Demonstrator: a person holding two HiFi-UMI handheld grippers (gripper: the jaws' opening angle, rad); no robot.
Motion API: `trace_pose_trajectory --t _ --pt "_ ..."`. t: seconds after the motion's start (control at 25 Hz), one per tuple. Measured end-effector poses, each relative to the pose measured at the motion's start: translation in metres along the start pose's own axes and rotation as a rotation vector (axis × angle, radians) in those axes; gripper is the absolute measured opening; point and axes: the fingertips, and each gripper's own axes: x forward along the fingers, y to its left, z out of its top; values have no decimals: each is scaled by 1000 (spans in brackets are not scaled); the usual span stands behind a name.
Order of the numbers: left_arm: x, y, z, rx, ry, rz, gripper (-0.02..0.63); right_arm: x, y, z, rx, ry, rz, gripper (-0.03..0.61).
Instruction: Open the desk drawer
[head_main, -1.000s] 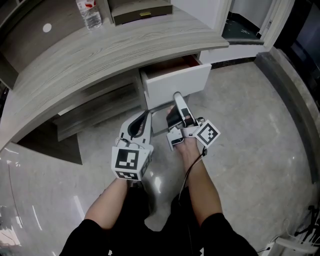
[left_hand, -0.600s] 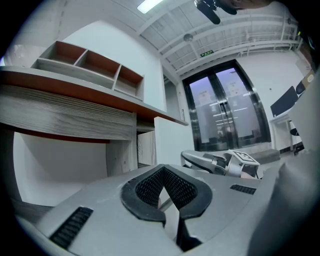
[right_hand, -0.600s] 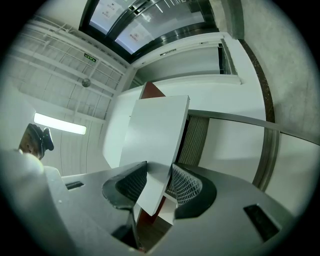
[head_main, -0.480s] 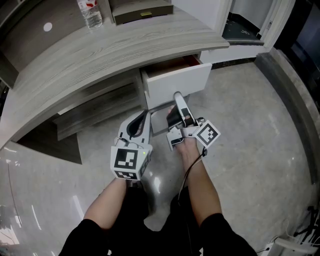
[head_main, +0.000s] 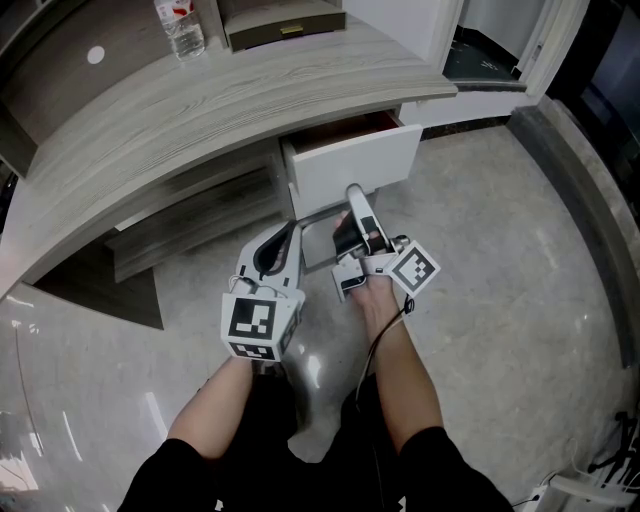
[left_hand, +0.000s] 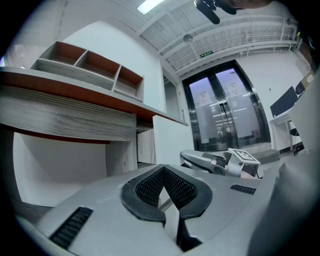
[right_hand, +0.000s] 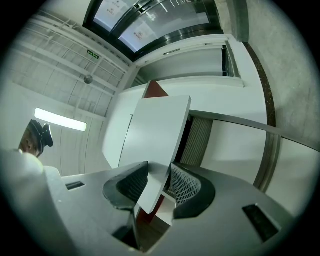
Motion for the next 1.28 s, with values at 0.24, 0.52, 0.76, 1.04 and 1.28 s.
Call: trace_pose_trajectory --t 0.24,0.52,0.76,1.04,1.28 --pt "0 4 0 -1 -1 7 5 -2 -5 -2 4 -3 -8 141" --pt "0 5 -1 0 3 8 5 -2 -3 -2 -2 -3 -1 138" --pt "2 3 -2 -1 5 3 5 -4 -7 -3 -3 -11 4 138" --pt "5 3 -4 2 9 -3 5 -4 -7 -3 -9 -14 26 138" --pt "6 5 -7 4 17 -1 5 -7 -10 -5 -52 1 10 138"
